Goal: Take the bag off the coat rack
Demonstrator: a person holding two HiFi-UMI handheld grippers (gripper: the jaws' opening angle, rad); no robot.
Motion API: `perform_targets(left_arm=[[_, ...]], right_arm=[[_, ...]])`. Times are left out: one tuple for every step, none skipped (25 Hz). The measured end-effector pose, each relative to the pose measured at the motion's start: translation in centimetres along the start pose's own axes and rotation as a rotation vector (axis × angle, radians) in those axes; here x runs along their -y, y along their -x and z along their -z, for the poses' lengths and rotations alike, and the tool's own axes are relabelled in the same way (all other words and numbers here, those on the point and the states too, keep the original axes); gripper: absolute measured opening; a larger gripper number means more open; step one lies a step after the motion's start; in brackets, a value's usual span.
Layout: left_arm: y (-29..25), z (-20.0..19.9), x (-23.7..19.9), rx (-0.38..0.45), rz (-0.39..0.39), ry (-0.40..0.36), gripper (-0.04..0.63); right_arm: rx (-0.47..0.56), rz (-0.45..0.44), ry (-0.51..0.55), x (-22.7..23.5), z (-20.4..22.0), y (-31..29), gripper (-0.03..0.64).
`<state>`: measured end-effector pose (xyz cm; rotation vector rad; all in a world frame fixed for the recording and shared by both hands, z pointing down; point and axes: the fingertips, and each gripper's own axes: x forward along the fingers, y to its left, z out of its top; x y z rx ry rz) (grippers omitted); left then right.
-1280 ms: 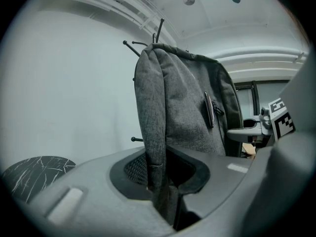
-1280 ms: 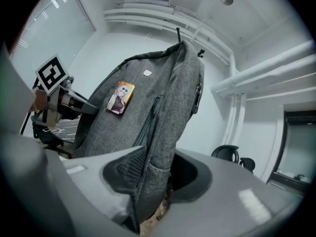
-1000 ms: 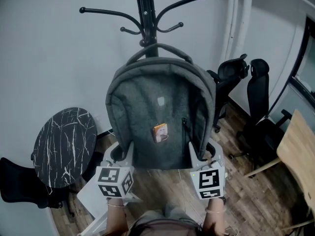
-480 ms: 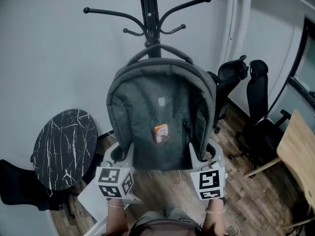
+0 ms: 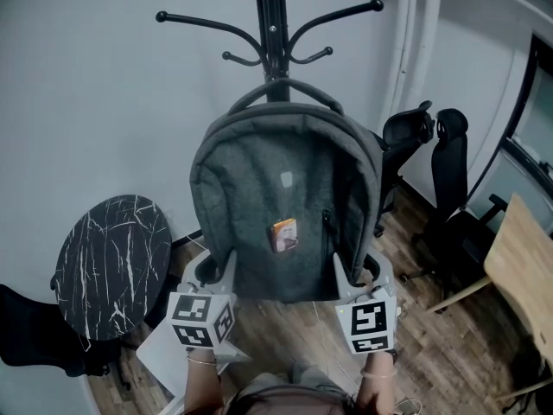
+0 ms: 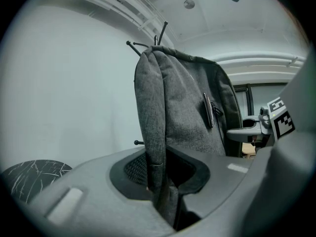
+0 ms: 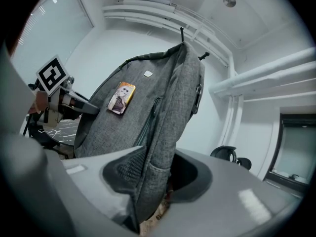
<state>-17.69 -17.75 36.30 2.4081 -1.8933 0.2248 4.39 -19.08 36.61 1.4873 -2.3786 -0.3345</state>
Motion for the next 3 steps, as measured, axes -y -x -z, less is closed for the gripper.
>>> perform_targets(left_arm=[[-0.02, 0.01, -0.18, 0.001, 0.001, 0.001, 0.081], [-0.05, 0.03, -0.36, 0.001, 0.003, 0.001, 0.081], [-0.08, 0.04, -0.53, 0.002, 0.004, 0.001, 0.081]], right_arm=[[0.000, 0.001, 0.001, -0.12, -0.07, -0.09, 0.138], [0.000, 0.002, 0.003, -0.24, -0.14, -0.18, 0.138], [-0.001, 0.003, 0.004, -0.36, -0.20, -0.28, 0.138]])
